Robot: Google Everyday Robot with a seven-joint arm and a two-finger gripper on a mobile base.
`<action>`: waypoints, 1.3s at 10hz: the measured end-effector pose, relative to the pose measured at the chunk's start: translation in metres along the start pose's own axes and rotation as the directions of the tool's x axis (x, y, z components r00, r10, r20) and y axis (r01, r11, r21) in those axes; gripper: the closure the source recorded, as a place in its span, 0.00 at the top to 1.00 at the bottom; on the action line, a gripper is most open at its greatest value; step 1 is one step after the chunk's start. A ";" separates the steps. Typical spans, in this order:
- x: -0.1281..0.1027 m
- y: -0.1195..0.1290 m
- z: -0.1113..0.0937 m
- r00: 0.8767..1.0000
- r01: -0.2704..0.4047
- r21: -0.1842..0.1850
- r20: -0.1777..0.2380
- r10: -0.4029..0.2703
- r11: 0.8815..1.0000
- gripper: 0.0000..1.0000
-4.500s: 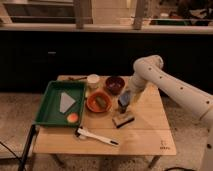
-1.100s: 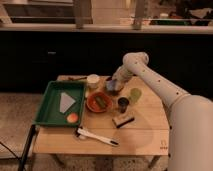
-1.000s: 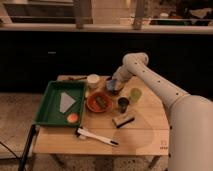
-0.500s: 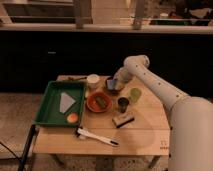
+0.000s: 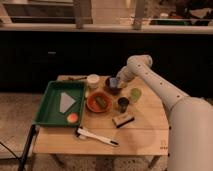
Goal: Wipe purple bowl with sponge
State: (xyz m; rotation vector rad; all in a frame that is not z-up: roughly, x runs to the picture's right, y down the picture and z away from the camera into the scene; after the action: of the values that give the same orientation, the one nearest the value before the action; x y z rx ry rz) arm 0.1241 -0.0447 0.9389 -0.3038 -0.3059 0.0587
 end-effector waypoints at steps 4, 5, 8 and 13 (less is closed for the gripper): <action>0.006 -0.029 0.008 1.000 -0.013 0.019 -0.008 0.014 1.000 0.00; 0.002 -0.037 0.014 1.000 -0.010 0.017 -0.008 0.010 1.000 0.00; -0.024 -0.040 0.040 1.000 0.026 -0.020 0.010 -0.026 0.999 0.00; -0.031 -0.010 0.034 0.996 0.082 -0.049 0.042 -0.080 0.995 0.00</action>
State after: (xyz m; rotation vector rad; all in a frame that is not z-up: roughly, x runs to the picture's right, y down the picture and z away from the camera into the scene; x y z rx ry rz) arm 0.0841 -0.0472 0.9640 -0.3405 -0.3592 -0.0232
